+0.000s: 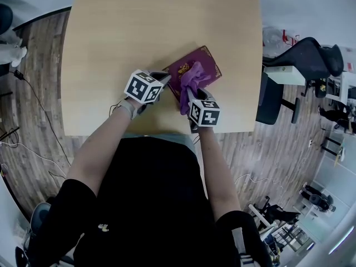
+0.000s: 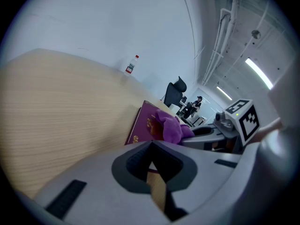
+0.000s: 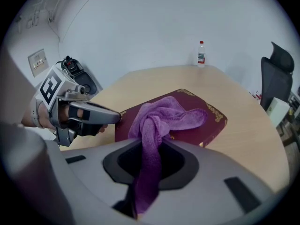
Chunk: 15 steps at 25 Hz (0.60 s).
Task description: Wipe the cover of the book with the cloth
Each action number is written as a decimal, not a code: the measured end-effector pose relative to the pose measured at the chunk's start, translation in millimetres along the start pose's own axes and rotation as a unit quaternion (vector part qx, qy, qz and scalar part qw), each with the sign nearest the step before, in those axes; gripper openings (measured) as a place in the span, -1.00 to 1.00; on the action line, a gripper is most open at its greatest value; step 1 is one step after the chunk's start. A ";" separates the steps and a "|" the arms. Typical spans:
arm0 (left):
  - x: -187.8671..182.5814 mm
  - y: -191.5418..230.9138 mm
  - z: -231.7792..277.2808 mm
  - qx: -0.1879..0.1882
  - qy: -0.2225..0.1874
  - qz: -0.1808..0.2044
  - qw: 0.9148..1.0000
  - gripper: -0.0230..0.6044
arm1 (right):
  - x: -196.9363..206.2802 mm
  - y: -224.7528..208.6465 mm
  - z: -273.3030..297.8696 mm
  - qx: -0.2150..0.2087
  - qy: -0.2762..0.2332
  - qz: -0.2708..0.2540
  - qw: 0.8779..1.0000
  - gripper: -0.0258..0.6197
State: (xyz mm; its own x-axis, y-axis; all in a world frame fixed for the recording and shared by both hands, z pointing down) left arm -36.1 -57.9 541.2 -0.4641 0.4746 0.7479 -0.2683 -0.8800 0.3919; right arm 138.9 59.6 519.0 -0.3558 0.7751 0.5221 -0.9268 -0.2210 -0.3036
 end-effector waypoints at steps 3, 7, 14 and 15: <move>0.7 -0.4 -0.3 -0.003 0.002 0.003 1.000 -0.87 | -7.7 -12.0 1.4 0.006 -0.006 0.013 1.000 -0.64; 0.2 -2.0 -0.6 -0.009 0.007 0.011 1.000 -0.87 | -22.8 -29.5 3.6 0.012 -0.011 0.023 1.000 -0.64; 0.3 -4.1 -2.0 -0.024 0.003 -0.003 1.000 -0.87 | -59.3 -61.2 12.6 0.018 -0.016 0.031 0.999 -0.64; 0.5 -4.4 -2.4 -0.025 0.003 -0.005 1.000 -0.87 | -64.8 -65.2 14.0 0.020 -0.017 0.030 0.999 -0.64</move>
State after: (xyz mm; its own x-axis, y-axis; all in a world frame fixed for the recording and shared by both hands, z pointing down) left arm -37.2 -53.8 538.5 -0.4658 0.4834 0.7412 -0.3141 -0.8734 0.3722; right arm 220.7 15.5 516.1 -0.4147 0.7397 0.5299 -0.9072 -0.2913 -0.3034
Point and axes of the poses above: the fingertips, and each gripper's own axes: z forward along the fingers, y to its left, x out of its underside, the point moved 10 cm from there along -z, backward along the fingers, and after that the axes turned 14 degrees about z, right-handed, at the moved point
